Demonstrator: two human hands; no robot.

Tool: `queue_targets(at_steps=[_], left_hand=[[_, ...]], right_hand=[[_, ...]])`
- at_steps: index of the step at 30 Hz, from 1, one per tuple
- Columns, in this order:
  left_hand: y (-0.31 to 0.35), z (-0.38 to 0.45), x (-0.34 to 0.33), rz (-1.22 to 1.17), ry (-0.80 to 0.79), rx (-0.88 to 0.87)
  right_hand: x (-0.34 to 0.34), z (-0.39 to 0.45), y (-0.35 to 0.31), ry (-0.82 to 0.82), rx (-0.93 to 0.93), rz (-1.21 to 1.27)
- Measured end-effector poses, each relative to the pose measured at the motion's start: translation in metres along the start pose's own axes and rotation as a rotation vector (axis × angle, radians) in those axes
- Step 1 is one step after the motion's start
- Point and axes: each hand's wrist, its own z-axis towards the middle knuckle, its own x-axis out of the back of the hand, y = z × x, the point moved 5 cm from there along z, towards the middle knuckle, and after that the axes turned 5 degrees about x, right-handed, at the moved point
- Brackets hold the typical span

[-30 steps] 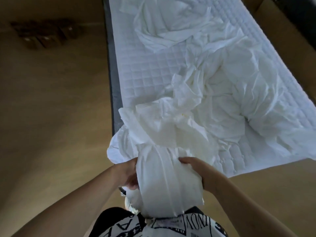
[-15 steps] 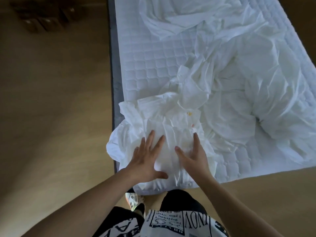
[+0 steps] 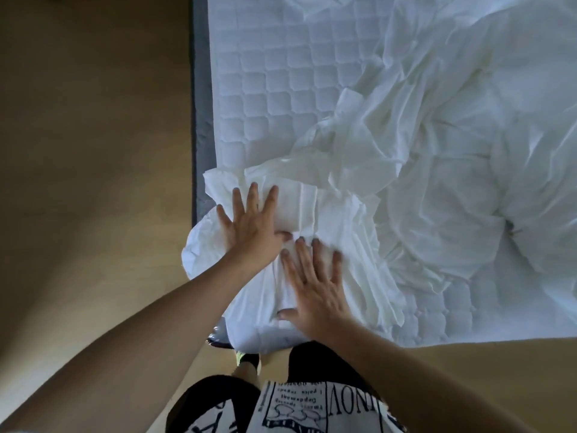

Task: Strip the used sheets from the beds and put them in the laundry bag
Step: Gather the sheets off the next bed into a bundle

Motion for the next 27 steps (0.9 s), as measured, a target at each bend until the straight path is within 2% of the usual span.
queue_targets(at_steps=[3,5,7,11,13,15,17,19,21,22,24,27], left_hand=[[-0.011,0.003,0.006,-0.030,0.116,0.040],[-0.030,-0.004,0.007,-0.064,0.171,0.083],[-0.050,-0.014,0.001,-0.088,0.137,0.089],[-0.065,-0.018,-0.024,-0.186,-0.032,0.101],[-0.060,-0.006,-0.028,-0.309,-0.035,0.143],[-0.056,0.009,-0.027,-0.470,-0.077,0.191],[-0.055,0.020,-0.025,-0.590,-0.126,0.241],[-0.058,0.028,-0.026,-0.681,-0.162,0.300],[-0.059,0.036,-0.037,-0.720,-0.213,0.339],[-0.059,0.039,-0.043,-0.729,-0.237,0.344],[-0.062,0.044,-0.051,-0.836,-0.274,0.342],[-0.063,0.042,-0.047,-1.026,-0.383,0.338]], right_hand=[[0.009,0.043,0.014,-0.124,-0.003,0.024],[0.020,0.070,0.028,-0.149,-0.051,0.056],[0.032,0.097,0.045,-0.140,-0.105,0.121],[0.047,0.128,0.060,-0.175,-0.177,0.232],[0.052,0.112,0.055,-0.095,-0.143,0.216],[0.054,0.078,0.059,0.077,-0.167,0.219],[0.050,0.036,0.080,0.172,-0.377,0.247],[0.032,0.000,0.104,0.080,-0.708,0.397],[0.006,-0.013,0.115,-0.029,-0.883,0.652],[-0.005,-0.011,0.117,-0.017,-0.912,0.803],[-0.016,0.000,0.116,0.109,-0.925,1.115],[-0.014,0.016,0.104,0.239,-0.841,1.425]])
